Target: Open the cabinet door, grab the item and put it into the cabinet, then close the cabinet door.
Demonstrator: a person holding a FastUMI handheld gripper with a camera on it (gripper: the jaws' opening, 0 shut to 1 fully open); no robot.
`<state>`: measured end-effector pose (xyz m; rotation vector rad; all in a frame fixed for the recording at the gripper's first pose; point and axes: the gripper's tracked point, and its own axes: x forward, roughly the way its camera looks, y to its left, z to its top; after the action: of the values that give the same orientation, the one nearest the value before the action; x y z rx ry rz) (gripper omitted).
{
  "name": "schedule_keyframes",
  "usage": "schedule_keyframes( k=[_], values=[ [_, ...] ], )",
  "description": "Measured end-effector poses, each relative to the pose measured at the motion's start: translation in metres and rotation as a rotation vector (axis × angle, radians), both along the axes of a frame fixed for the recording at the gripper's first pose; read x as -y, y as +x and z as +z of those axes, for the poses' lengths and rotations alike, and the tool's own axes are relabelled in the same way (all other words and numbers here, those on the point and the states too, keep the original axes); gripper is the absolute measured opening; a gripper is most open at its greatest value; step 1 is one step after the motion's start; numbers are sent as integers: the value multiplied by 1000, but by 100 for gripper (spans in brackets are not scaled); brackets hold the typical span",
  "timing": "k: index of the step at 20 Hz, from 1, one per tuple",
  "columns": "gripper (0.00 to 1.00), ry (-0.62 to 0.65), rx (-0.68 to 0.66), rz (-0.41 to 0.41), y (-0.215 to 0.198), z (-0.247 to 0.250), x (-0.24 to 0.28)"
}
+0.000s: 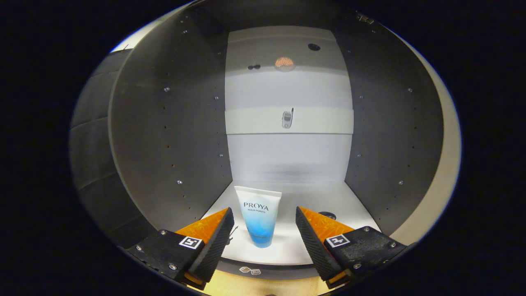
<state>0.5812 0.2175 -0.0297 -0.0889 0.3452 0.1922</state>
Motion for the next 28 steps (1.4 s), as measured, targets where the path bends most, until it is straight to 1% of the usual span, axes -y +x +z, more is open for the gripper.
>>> schedule_keyframes(
  k=[3,6,11,13,18,21,23,28],
  values=[
    [94,26,52,-14,-28,20,2],
    [93,55,94,-7,-59,39,3],
    [93,102,156,-36,-114,67,11],
    [93,103,180,-39,-135,73,14],
    [93,53,221,-38,-188,80,16],
    [93,67,228,-28,-222,82,14],
    [93,83,223,-3,-248,79,10],
    [93,84,229,17,-308,71,19]
  ],
)
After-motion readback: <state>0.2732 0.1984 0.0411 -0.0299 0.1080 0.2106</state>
